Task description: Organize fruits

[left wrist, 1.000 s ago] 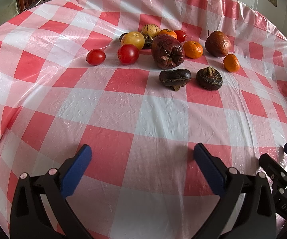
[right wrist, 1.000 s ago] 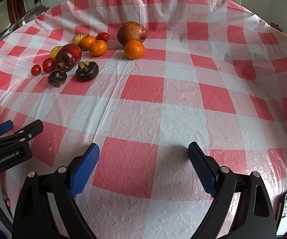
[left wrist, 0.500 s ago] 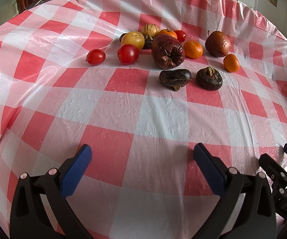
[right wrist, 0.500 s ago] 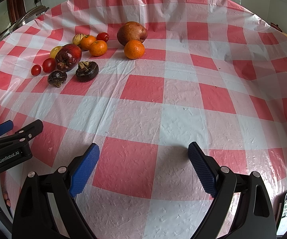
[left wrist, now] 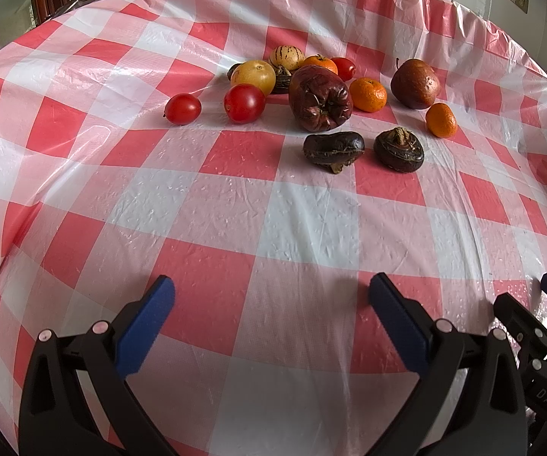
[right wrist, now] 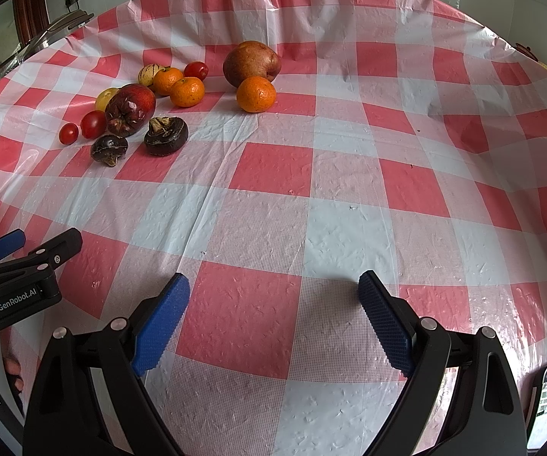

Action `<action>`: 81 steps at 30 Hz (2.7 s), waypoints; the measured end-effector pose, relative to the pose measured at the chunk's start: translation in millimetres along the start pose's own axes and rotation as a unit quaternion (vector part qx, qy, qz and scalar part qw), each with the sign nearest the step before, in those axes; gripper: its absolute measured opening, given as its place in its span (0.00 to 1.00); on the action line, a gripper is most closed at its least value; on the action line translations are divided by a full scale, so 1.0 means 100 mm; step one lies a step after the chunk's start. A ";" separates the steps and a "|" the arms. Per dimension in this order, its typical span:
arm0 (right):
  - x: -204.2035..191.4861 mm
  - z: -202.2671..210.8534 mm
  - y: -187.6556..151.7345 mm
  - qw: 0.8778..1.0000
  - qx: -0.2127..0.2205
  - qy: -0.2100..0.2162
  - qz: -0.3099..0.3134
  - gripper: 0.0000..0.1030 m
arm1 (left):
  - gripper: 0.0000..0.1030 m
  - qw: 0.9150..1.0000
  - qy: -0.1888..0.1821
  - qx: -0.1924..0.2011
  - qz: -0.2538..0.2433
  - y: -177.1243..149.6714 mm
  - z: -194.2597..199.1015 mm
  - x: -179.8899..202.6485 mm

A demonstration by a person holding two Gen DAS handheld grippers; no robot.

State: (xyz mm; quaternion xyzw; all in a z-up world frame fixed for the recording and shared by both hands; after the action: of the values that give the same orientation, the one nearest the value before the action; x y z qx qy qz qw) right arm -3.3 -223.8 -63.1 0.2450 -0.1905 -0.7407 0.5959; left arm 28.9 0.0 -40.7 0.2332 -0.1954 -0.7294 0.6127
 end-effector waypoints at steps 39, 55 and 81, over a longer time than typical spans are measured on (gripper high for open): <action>-0.77 -0.48 0.73 0.992 -0.001 0.054 0.115 0.70 | 0.98 0.999 0.024 0.007 0.047 0.17 0.00 -0.80; -0.46 -0.48 0.88 0.992 0.020 0.117 0.035 0.05 | 0.74 0.998 -0.060 0.013 -0.012 0.65 -0.33 0.05; -0.93 -0.78 1.05 0.984 -0.013 0.142 0.103 0.56 | 0.52 0.992 -0.050 0.055 0.099 0.79 0.00 -0.49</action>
State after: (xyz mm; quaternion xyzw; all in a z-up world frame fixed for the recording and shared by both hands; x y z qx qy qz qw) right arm 141.2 -155.3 -53.7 0.3192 -0.1186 -0.6355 0.6929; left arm 98.9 34.8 9.3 0.2093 -0.2875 -0.6639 0.6578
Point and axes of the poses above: each gripper's, at about its wrist camera, not at the fingertips, and z roughly against the way its jaws point, x to its right, y to its top, the point moved 5 cm from there along -z, roughly the way its jaws point, and after that the axes turned 8 degrees about -z, right-handed, at the moved point
